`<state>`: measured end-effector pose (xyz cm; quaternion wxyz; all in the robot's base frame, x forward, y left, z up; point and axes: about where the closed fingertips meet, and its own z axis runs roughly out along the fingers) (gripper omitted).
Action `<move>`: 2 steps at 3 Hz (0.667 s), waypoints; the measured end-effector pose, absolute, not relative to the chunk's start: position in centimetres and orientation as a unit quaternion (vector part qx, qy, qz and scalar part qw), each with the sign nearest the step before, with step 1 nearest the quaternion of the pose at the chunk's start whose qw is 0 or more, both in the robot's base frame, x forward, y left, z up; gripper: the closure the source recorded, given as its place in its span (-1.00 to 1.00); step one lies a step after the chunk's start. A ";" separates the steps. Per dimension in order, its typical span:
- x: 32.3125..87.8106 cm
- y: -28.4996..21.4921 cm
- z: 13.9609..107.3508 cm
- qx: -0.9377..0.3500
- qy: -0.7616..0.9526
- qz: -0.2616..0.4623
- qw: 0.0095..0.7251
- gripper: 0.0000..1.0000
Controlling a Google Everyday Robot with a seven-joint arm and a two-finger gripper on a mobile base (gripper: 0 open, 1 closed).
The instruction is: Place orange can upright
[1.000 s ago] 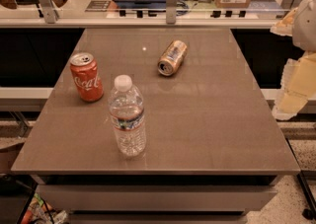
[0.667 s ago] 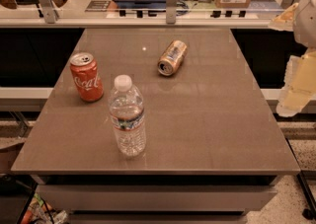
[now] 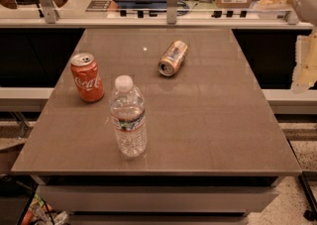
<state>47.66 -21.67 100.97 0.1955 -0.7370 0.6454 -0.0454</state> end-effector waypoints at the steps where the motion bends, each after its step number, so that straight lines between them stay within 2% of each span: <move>1: 50.4 -21.0 101.1 -0.798 0.567 -0.042 0.202 -1.00; 2: 52.3 -20.0 100.4 -0.842 0.496 -0.044 0.207 -1.00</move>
Offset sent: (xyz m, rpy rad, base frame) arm 0.0546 0.0235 -0.0236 -0.0643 -0.0403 0.5604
